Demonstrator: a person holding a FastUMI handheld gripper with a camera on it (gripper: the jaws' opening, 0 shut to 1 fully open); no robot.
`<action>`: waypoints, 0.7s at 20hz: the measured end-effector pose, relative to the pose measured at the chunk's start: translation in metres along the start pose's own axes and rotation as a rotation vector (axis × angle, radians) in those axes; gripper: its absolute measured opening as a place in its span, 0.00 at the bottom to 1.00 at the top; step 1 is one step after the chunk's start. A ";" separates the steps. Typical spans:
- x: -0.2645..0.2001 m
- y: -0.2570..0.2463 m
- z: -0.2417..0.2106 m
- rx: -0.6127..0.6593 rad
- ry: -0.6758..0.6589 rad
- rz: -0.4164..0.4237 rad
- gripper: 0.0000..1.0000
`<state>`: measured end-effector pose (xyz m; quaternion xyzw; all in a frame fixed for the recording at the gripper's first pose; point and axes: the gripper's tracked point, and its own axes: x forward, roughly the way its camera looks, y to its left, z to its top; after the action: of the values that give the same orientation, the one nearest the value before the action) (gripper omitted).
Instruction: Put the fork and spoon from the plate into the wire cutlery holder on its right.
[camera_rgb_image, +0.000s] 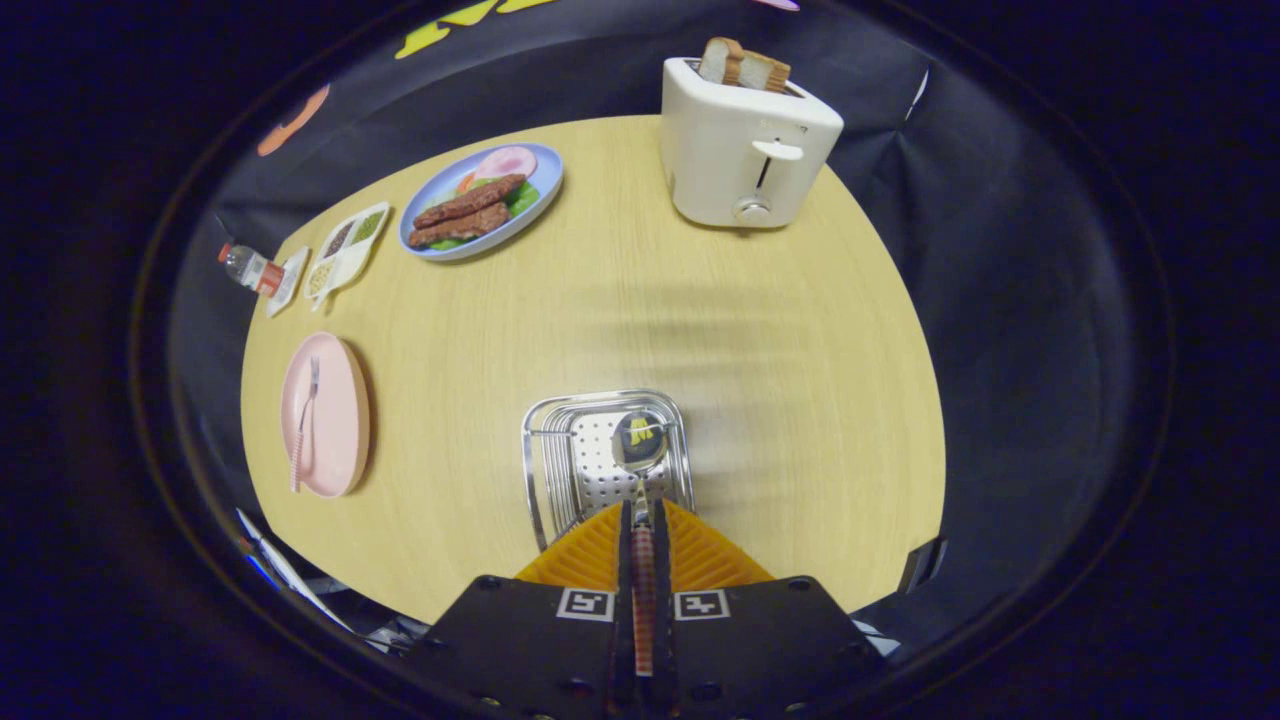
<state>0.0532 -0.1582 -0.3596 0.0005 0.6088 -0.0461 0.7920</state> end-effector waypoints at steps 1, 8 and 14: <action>-0.002 -0.001 0.002 -0.008 -0.020 -0.005 0.07; -0.032 0.004 0.029 -0.081 -0.193 -0.045 0.15; -0.055 0.054 0.042 -0.095 -0.307 -0.008 0.45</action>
<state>0.0839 -0.1027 -0.2988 -0.0465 0.4819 -0.0201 0.8748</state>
